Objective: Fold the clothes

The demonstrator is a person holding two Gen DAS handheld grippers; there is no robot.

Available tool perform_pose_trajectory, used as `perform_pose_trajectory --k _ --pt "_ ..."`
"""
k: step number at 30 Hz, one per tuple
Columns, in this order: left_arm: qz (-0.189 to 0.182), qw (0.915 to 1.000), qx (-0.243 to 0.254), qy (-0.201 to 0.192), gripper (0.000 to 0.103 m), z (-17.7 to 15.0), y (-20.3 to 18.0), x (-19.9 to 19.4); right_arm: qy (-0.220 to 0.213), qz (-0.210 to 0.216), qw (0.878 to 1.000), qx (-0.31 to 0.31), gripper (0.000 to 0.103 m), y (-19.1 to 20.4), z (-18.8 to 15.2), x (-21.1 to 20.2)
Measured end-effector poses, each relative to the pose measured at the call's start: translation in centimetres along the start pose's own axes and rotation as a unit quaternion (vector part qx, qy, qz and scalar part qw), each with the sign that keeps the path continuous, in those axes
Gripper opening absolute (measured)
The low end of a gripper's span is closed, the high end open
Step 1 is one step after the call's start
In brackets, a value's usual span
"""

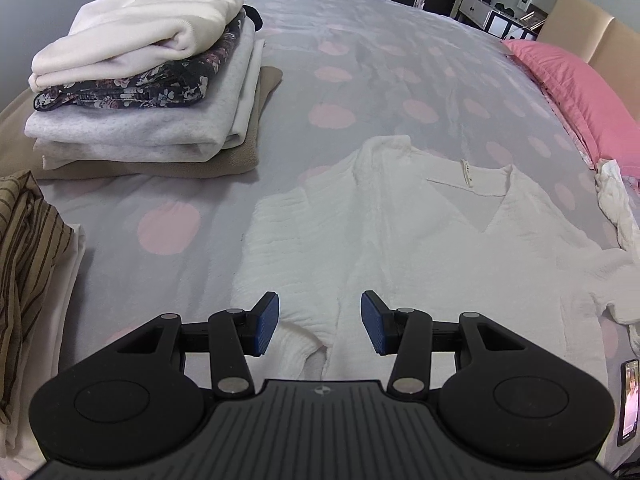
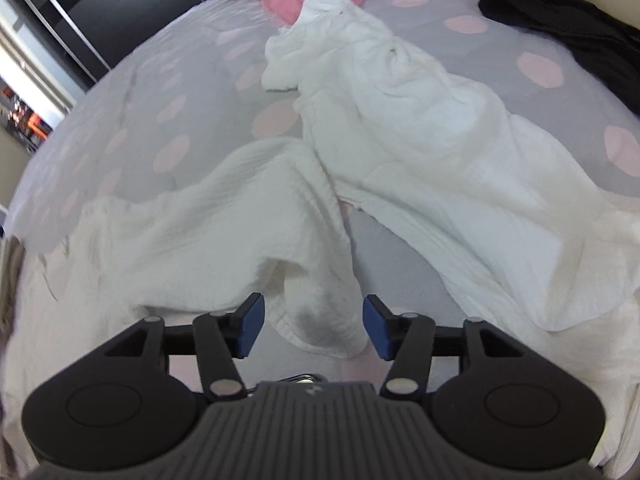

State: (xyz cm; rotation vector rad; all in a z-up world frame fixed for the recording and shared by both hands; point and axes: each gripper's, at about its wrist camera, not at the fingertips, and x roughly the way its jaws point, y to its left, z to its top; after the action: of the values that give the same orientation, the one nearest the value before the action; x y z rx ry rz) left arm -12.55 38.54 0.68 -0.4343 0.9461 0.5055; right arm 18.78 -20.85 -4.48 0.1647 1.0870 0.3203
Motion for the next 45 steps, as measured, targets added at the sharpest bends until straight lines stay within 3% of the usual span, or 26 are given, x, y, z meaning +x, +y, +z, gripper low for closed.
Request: perform_pose_trajectory --k 4,8,9,11,12,13,16,21,25,27,30,33,40,45 --pt "-0.007 0.9999 -0.004 -0.007 0.043 0.0 -0.2 -0.4 -0.021 -0.043 0.998 -0.047 0.058 1.1 -0.2 1.2" --pt "0.0 0.9999 -0.004 -0.011 0.043 -0.1 -0.4 -0.6 -0.002 -0.029 0.999 -0.04 0.055 1.1 0.1 2.8" --pt "0.002 0.9999 -0.003 -0.012 0.043 -0.1 -0.4 -0.6 0.008 -0.029 0.999 -0.042 0.051 1.2 0.1 3.3" --pt "0.007 0.9999 -0.005 -0.012 0.043 -0.1 -0.2 -0.6 0.011 -0.042 0.997 -0.07 0.031 1.7 0.1 3.7" --pt "0.009 0.9999 -0.005 -0.012 0.043 -0.1 -0.1 -0.5 0.01 -0.045 0.996 -0.08 0.015 1.8 0.0 3.7" --pt "0.011 0.9999 -0.004 -0.011 0.043 -0.1 -0.1 -0.5 0.012 -0.046 0.996 -0.079 0.009 1.6 0.0 3.6" --pt "0.015 0.9998 0.0 -0.009 0.043 -0.1 0.0 -0.3 0.002 -0.076 0.993 -0.089 0.007 1.3 0.0 2.7" --pt "0.027 0.9995 0.009 -0.009 0.043 -0.3 0.1 -0.1 -0.068 -0.161 0.976 -0.127 0.006 1.5 0.5 -0.8" --pt "0.032 0.9995 0.004 -0.005 0.043 -0.3 0.6 0.1 -0.122 -0.187 0.961 -0.166 0.006 2.6 0.5 -3.3" --pt "0.034 0.9994 0.003 -0.003 0.043 -0.4 0.8 0.1 -0.12 -0.19 0.955 -0.191 0.006 3.4 0.2 -3.5" --pt "0.035 0.9994 0.0 -0.003 0.043 -0.5 1.1 0.0 -0.08 -0.169 0.958 -0.216 0.006 3.8 -0.3 -2.9" --pt "0.036 0.9993 -0.004 -0.004 0.043 -0.5 1.5 -0.1 -0.01 -0.114 0.968 -0.224 0.006 3.9 -1.4 -1.2" --pt "0.042 0.9989 -0.018 0.005 0.043 -0.7 2.0 0.3 0.011 -0.023 0.961 -0.276 0.007 7.4 -4.5 1.3" --pt "0.039 0.999 -0.019 0.004 0.043 -0.7 1.9 0.2 0.039 -0.01 0.951 -0.305 0.01 10.1 -5.2 3.4"
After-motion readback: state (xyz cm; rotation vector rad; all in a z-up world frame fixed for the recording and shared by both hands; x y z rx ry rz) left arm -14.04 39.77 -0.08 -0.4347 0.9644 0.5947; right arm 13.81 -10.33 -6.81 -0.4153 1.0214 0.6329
